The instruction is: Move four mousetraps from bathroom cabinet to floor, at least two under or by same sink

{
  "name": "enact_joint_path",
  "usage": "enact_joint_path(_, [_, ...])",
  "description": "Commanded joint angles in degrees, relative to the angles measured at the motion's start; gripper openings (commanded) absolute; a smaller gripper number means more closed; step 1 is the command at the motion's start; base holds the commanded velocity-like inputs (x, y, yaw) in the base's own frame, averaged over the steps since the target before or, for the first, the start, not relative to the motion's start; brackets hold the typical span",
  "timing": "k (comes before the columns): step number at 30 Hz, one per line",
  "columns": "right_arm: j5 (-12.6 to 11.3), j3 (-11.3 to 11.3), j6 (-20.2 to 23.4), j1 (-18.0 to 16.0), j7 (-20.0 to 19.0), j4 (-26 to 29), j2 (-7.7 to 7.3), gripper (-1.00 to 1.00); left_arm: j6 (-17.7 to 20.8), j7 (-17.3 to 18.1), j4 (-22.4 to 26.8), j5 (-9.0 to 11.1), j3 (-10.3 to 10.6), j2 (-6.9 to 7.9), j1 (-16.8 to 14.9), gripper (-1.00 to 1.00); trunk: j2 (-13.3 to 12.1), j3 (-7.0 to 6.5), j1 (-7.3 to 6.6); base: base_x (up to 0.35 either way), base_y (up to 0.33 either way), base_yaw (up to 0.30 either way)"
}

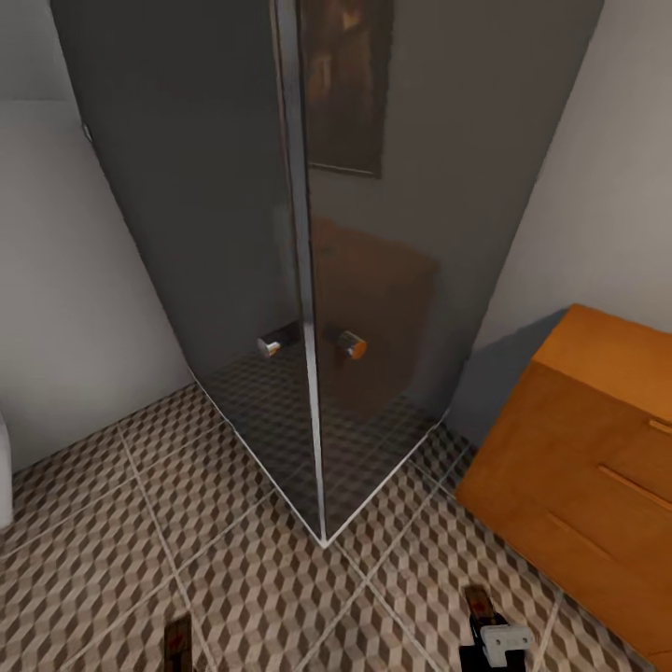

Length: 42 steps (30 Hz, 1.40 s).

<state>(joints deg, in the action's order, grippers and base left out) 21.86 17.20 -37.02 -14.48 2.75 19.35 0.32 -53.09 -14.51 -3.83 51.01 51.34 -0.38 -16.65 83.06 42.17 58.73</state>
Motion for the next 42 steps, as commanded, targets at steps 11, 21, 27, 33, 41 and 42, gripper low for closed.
enact_joint_path(11, [0.6,0.1,-0.2,0.0,0.1,-1.2,0.23,-1.00,1.8,-0.1,0.0,0.2,0.0,-0.26,-0.1,-1.00,0.0,0.04,0.00,0.000,0.000,0.286])
enact_joint_path(21, [0.6,0.0,-0.2,0.0,0.1,-1.8,0.36,-1.00,3.9,0.3,-0.2,0.1,0.1,1.06,-0.1,-1.00,0.0,-0.09,0.00,0.000,0.000,0.286])
enact_joint_path(27, [0.6,0.0,-0.2,0.0,0.1,-1.9,0.35,-1.00,4.0,0.3,-0.2,0.1,0.1,1.02,-0.1,-1.00,0.0,-0.23,0.00,0.000,0.000,0.286])
enact_joint_path(33, [0.6,0.0,-0.2,0.0,0.1,-1.9,0.38,-1.00,4.0,0.3,-0.2,0.1,0.1,1.00,-0.1,-1.00,0.0,-0.37,0.00,0.000,0.000,0.286])
enact_joint_path(41, [0.6,0.0,-0.2,0.0,0.1,-1.9,0.46,-1.00,4.0,0.3,-0.2,0.1,0.1,0.99,-0.1,-1.00,0.0,-0.55,0.00,0.000,0.000,0.286])
enact_joint_path(42, [0.6,0.0,-0.2,0.0,0.1,-1.9,0.47,-1.00,4.0,0.3,-0.2,0.1,0.1,0.98,-0.1,-1.00,0.0,-0.57,0.00,0.000,0.000,0.286])
